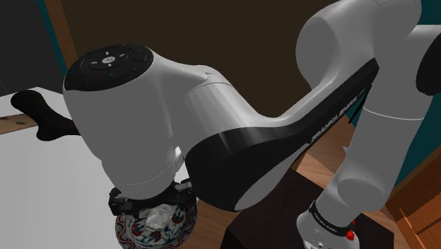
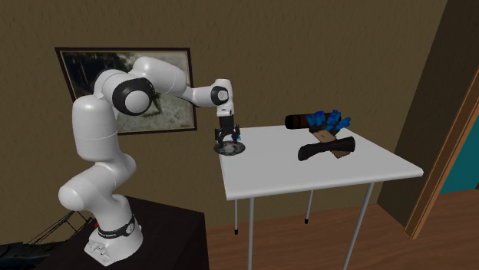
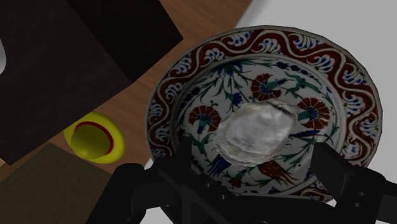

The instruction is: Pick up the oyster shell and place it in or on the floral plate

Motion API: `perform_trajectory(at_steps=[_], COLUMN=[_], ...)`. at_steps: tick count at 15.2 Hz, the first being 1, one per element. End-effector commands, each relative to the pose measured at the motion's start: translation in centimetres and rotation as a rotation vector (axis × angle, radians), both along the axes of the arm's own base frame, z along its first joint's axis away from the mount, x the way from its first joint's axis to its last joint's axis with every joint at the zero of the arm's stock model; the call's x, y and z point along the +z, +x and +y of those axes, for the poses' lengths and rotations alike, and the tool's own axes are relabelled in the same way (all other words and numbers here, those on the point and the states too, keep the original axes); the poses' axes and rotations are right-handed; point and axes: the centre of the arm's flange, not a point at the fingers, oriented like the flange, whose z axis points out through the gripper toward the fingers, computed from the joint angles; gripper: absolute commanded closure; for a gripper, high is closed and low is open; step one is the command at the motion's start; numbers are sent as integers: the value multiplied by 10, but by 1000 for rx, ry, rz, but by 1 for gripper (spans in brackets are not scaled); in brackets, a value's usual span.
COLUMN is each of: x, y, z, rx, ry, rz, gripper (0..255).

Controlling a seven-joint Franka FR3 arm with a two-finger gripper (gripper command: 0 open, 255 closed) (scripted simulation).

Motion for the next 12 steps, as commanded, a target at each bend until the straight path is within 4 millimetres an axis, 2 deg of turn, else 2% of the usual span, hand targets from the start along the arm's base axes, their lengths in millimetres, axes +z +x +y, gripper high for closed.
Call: perform_trajectory(at_steps=[1, 5, 12], x=[0, 49, 49], y=[0, -6, -6], z=[0, 8, 8], rx=[0, 0, 0], ry=[0, 0, 0], rz=[0, 0, 0], gripper=[0, 0, 0])
